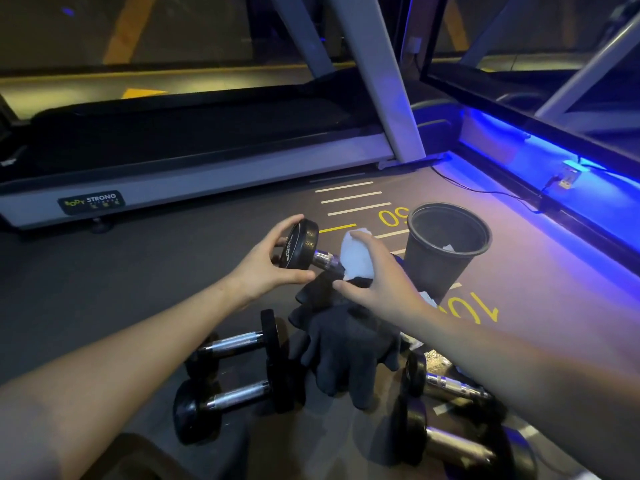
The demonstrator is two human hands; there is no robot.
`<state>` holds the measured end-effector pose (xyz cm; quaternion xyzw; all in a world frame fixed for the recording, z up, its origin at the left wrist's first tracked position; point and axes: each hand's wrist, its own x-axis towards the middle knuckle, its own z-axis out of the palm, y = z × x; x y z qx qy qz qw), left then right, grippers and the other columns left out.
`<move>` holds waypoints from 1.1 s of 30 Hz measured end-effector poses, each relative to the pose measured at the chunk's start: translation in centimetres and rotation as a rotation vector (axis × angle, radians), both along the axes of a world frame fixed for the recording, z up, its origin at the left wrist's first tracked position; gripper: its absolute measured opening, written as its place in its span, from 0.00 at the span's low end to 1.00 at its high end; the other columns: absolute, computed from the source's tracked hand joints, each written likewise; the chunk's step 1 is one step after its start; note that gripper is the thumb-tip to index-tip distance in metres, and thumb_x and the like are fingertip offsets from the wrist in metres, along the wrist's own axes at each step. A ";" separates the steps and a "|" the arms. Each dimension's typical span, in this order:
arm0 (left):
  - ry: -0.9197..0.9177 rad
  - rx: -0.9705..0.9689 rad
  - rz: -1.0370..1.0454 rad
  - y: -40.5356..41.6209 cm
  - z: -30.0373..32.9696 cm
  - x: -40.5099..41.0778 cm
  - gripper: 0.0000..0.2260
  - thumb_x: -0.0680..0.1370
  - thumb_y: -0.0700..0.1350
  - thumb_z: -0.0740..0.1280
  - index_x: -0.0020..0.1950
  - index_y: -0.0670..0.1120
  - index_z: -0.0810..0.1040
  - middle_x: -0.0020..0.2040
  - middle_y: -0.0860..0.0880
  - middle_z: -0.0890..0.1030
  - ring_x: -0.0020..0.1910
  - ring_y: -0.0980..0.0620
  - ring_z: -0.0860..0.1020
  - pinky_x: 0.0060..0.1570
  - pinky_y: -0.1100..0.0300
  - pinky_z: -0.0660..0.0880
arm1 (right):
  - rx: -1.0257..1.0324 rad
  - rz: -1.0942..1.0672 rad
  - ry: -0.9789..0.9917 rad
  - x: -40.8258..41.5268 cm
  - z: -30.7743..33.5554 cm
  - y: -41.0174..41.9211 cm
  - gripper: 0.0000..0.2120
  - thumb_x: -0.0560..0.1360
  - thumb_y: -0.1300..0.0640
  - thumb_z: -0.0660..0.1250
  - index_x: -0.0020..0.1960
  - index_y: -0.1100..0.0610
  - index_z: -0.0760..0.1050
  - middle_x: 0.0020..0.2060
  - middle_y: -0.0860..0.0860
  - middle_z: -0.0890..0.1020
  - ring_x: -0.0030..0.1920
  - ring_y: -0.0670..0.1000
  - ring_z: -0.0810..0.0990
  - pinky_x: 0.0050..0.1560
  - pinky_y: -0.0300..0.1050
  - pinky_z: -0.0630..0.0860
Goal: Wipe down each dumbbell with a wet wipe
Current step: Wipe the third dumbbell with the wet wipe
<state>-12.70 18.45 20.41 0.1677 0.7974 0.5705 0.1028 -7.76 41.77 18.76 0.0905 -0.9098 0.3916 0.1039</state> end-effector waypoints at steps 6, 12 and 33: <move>0.011 0.000 -0.013 -0.1 0.1 0.1 0.42 0.68 0.37 0.80 0.74 0.64 0.66 0.61 0.56 0.75 0.57 0.59 0.79 0.50 0.73 0.74 | -0.160 0.119 -0.157 -0.9 0.7 -2.8 0.43 0.68 0.41 0.73 0.76 0.43 0.54 0.73 0.43 0.66 0.72 0.44 0.65 0.69 0.43 0.65; 0.004 0.000 -0.016 -0.3 -0.3 -0.1 0.42 0.68 0.37 0.80 0.73 0.66 0.66 0.63 0.53 0.75 0.57 0.55 0.80 0.51 0.69 0.76 | 0.042 0.160 -0.109 -2.0 0.6 -3.1 0.23 0.82 0.58 0.55 0.77 0.54 0.61 0.71 0.52 0.71 0.72 0.55 0.66 0.71 0.48 0.62; 0.034 -0.049 -0.067 -0.6 -0.1 -0.1 0.44 0.67 0.36 0.81 0.74 0.62 0.64 0.66 0.51 0.70 0.61 0.56 0.77 0.54 0.72 0.74 | 0.300 0.034 0.029 -4.0 0.7 -4.2 0.13 0.70 0.54 0.72 0.54 0.53 0.79 0.47 0.50 0.81 0.50 0.55 0.78 0.45 0.48 0.73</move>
